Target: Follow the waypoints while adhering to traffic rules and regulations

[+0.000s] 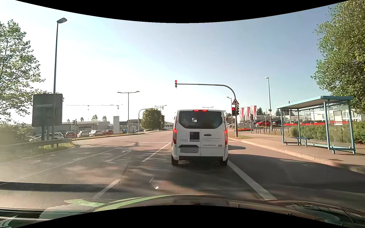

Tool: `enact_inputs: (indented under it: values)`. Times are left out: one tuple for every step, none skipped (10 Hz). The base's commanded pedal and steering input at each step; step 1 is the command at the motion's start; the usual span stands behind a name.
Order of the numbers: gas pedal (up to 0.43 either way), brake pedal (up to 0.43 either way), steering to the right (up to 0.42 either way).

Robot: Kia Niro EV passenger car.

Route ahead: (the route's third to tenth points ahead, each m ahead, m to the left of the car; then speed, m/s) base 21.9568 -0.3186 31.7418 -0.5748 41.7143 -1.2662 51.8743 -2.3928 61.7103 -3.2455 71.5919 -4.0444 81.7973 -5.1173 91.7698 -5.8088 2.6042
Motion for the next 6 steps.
enact_inputs:
  values:
    - [0.000, 0.189, 0.019]
    - [0.000, 0.183, 0.019]
    - [0.000, 0.183, 0.019]
    - [0.000, 0.189, 0.019]
    - [0.000, 0.195, 0.019]
    - [0.000, 0.207, 0.018]
